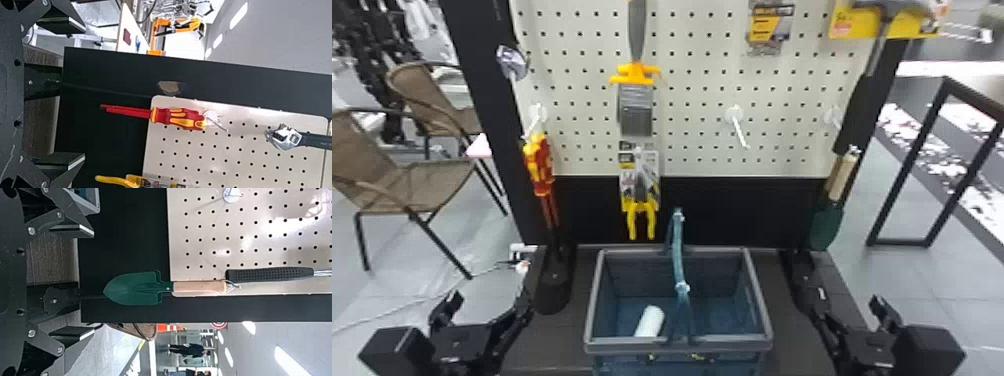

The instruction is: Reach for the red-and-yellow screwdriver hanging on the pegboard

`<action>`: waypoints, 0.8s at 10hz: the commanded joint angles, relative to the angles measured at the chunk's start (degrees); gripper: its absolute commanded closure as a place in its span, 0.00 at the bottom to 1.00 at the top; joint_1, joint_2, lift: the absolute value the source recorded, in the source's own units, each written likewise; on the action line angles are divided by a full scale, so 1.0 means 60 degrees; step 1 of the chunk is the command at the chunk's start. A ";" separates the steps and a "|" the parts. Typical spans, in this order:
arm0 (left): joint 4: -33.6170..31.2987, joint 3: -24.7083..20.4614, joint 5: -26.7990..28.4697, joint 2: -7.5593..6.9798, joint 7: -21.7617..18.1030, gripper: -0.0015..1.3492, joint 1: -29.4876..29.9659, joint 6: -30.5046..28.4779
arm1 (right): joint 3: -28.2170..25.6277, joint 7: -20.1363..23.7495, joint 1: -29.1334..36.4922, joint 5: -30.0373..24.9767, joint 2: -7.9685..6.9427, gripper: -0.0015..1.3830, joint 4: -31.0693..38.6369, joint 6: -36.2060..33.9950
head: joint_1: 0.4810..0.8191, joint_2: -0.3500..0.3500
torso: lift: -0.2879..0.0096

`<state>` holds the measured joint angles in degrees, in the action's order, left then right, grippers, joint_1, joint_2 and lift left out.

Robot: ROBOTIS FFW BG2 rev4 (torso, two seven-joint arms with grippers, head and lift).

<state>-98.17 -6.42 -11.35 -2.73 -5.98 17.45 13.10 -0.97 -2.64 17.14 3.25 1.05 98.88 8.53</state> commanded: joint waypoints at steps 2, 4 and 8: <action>0.0000 0.0015 -0.0057 -0.0015 0.0000 0.12 0.0006 0.0028 | 0.0000 0.0001 0.0000 0.0000 -0.0014 0.29 0.0000 0.0029 | 0.20 0.50 | 0.63; 0.0000 0.0015 -0.0057 -0.0029 0.0000 0.12 0.0006 0.0028 | 0.0000 0.0001 0.0000 0.0000 -0.0014 0.29 0.0000 0.0029 | 0.20 0.50 | 0.63; -0.0088 -0.0073 -0.0232 -0.0102 -0.0117 0.12 -0.0023 -0.0265 | 0.0000 -0.0014 0.0015 0.0000 -0.0014 0.29 0.0000 0.0058 | 0.20 0.50 | 0.63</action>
<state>-98.45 -6.56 -12.43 -3.11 -6.67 17.42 12.18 -0.97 -2.69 17.20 3.25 0.97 98.88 8.87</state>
